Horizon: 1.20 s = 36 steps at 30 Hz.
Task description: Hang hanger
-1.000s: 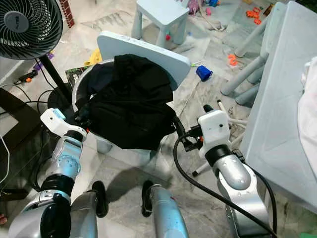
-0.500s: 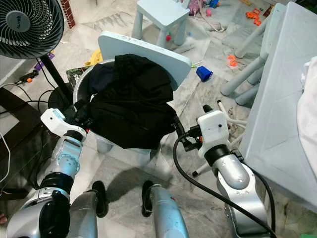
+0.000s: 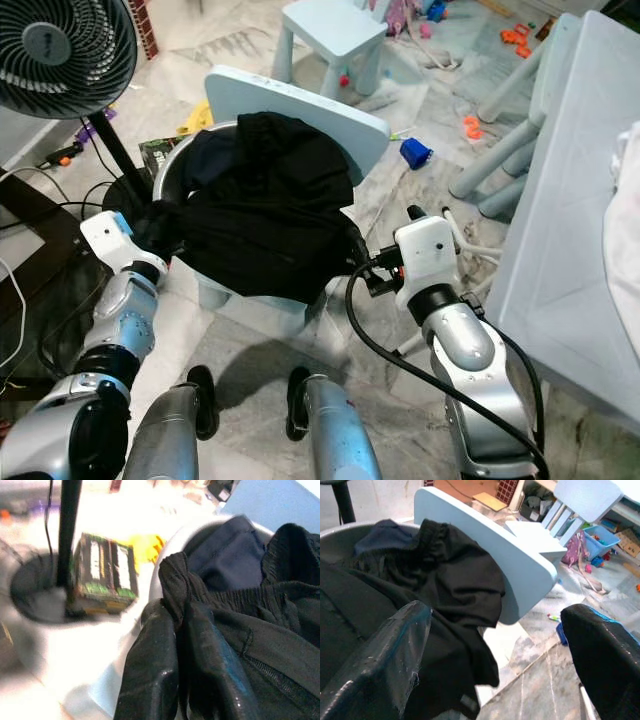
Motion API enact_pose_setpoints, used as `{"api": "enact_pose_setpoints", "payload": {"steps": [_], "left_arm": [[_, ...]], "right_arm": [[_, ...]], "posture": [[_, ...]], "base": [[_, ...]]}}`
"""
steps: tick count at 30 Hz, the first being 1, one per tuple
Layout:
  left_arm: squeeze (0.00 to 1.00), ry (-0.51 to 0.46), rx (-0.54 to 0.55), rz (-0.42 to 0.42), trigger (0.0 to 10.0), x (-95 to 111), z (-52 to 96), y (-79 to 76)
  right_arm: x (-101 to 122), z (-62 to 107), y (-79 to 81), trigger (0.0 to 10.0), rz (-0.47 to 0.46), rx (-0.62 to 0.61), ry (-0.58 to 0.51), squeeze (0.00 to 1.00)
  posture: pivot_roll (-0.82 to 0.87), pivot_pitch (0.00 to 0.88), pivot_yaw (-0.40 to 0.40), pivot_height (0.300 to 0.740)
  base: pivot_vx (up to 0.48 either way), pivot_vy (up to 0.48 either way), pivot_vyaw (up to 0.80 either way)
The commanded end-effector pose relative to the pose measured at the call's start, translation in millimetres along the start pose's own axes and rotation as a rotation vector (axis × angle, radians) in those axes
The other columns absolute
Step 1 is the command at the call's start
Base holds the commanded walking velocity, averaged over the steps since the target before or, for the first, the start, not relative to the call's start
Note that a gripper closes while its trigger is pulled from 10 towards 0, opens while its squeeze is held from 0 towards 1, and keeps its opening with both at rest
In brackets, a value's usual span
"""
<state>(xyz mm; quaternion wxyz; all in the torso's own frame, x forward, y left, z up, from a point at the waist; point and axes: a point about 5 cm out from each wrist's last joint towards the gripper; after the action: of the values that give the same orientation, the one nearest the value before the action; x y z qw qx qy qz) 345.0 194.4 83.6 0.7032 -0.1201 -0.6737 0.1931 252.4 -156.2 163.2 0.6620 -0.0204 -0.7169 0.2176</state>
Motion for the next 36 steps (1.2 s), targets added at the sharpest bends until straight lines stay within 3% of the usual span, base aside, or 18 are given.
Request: {"api": "enact_pose_setpoints", "payload": {"steps": [1,4,8,9,10,11,15,17,20,25,26,28,29,34,35,36], "left_arm": [[0.0,-0.002,-0.022,-0.075,0.0,-2,0.7,-4.2],[0.0,-0.074,-0.113,-0.259,0.0,14,-4.1,-16.4],[0.0,-0.11,-0.276,-0.437,0.0,24,-7.5,-38.8],[0.0,-0.11,-0.276,-0.437,0.0,24,-7.5,-38.8],[0.0,-0.066,-0.353,-0.526,0.0,20,-7.7,-46.9],[0.0,-0.036,-0.374,-0.559,0.0,16,-6.7,-47.8],[0.0,0.034,-0.404,-0.622,0.0,5,-1.6,-45.3],[0.0,0.108,-0.388,-0.65,0.0,-7,5.6,-35.5],[0.0,0.239,-0.246,-0.585,0.0,-28,19.7,-4.3],[0.0,0.367,-0.054,-0.415,0.0,-50,34.0,25.9],[0.0,0.367,-0.054,-0.415,0.0,-50,34.0,25.9],[0.0,0.4,0.006,-0.331,0.0,-54,37.7,32.5],[0.0,0.419,0.039,-0.271,1.2,-56,39.3,36.2],[0.0,0.447,0.071,-0.216,1.1,-60,42.5,40.2],[0.0,0.449,0.07,-0.212,4.9,-61,43.0,40.4],[0.0,0.447,0.069,-0.202,7.8,-62,43.0,40.3]], "right_arm": [[-4,1.0,0.2,10.0,0.002,-0.007,0.013,0.0],[-5,-4.3,2.1,10.0,-0.007,-0.017,0.0,0.0],[-5,-9.7,4.4,10.0,-0.018,-0.03,-0.018,0.0],[-5,-9.7,4.4,10.0,-0.018,-0.03,-0.018,0.0],[-5,-12.9,5.9,10.0,-0.023,-0.035,-0.024,0.0],[-5,-13.8,6.6,10.0,-0.025,-0.037,-0.027,0.0],[-6,-15.9,7.4,10.0,-0.027,-0.044,-0.032,0.0],[-8,-16.3,7.4,10.0,-0.029,-0.05,-0.034,0.0],[-10,-17.3,8.5,10.0,-0.032,-0.052,-0.036,0.0],[-11,-19.2,9.6,10.0,-0.028,-0.041,-0.041,0.0],[-11,-19.2,9.6,10.0,-0.028,-0.041,-0.041,0.0],[-12,-19.3,8.6,10.0,-0.024,-0.038,-0.041,0.0],[-12,-20.0,7.9,10.0,-0.021,-0.036,-0.04,0.0],[-12,-21.3,7.9,10.0,-0.016,-0.031,-0.042,0.0],[-12,-21.1,7.9,10.0,-0.015,-0.03,-0.042,0.0],[-12,-21.0,7.9,10.0,-0.013,-0.029,-0.043,0.0]], "posture": [[-0.09,0.204,-0.116,0.74],[-0.07,0.181,-0.1,0.74],[-0.05,0.163,-0.084,0.74],[-0.05,0.163,-0.084,0.74],[-0.04,0.156,-0.073,0.74],[-0.04,0.153,-0.069,0.74],[-0.03,0.145,-0.059,0.74],[-0.02,0.141,-0.056,0.74],[-0.01,0.137,-0.057,0.74],[-0.01,0.138,-0.069,0.74],[-0.01,0.138,-0.069,0.74],[-0.01,0.138,-0.079,0.74],[-0.01,0.138,-0.082,0.74],[-0.02,0.141,-0.086,0.74],[-0.02,0.142,-0.088,0.74],[-0.02,0.145,-0.088,0.74]], "base": [[0.0,0.0,0.0],[0.0,0.0,0.0],[0.0,0.0,0.0],[0.0,0.0,0.0],[0.0,0.0,0.0],[0.0,0.0,0.0],[0.0,0.0,0.0],[0.0,0.0,0.0],[0.0,0.0,0.0],[0.0,0.0,0.0],[0.0,0.0,0.0],[0.0,0.0,0.0],[0.0,0.0,0.0],[0.0,0.0,0.0],[0.0,0.0,0.0],[0.0,0.0,0.0]]}}
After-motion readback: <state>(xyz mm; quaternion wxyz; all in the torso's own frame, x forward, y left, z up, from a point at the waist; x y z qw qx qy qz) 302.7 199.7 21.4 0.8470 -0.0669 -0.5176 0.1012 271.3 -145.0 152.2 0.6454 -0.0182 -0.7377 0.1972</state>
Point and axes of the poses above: a point about 5 cm out from each wrist's last joint towards the gripper, its own z axis pointing back from the gripper into the wrist, its own x axis along the axis of the wrist's last joint, y = z × x, and after that the axes turned 7 degrees about z, right-handed
